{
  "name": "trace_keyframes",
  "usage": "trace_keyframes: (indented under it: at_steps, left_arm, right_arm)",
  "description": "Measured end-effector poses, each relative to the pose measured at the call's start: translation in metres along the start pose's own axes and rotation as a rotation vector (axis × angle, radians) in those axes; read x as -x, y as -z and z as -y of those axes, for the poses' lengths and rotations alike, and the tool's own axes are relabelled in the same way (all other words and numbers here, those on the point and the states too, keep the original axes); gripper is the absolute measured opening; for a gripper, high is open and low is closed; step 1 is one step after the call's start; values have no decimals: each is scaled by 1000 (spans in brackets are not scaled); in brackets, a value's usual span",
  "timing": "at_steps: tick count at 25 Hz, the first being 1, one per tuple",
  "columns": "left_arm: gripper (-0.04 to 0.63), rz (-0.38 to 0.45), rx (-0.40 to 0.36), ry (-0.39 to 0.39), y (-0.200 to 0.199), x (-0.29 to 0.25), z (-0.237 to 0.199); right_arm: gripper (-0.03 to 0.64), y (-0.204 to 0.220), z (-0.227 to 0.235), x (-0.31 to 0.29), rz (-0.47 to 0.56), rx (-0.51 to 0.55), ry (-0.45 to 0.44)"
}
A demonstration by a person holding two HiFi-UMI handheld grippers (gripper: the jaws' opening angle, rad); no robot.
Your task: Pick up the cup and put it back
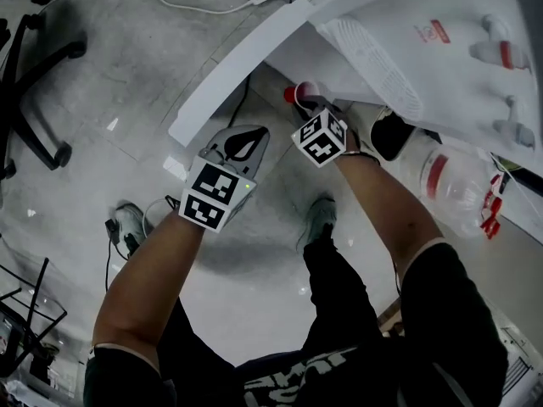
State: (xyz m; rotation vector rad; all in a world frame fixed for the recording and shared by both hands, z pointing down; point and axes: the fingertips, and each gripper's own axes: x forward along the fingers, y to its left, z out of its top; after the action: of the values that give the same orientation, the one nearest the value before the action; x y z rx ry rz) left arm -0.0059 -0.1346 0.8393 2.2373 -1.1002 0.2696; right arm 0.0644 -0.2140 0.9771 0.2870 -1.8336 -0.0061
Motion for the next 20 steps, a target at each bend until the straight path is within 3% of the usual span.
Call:
trace_keyframes:
  at_steps: [3, 7, 16, 20]
  left_arm:
    - [8, -5, -3, -3, -16, 28, 23]
    - [8, 17, 7, -23, -56, 68, 54]
    - [8, 43, -30, -40, -174, 171, 139]
    - [8, 70, -84, -47, -235, 220, 167]
  right_arm:
    - [44, -4, -47, 54, 14, -42, -77]
    - [44, -17, -76, 132, 18, -87, -110]
    - [44, -87, -78, 328, 83, -60, -113]
    - [44, -128, -66, 414, 139, -51, -96]
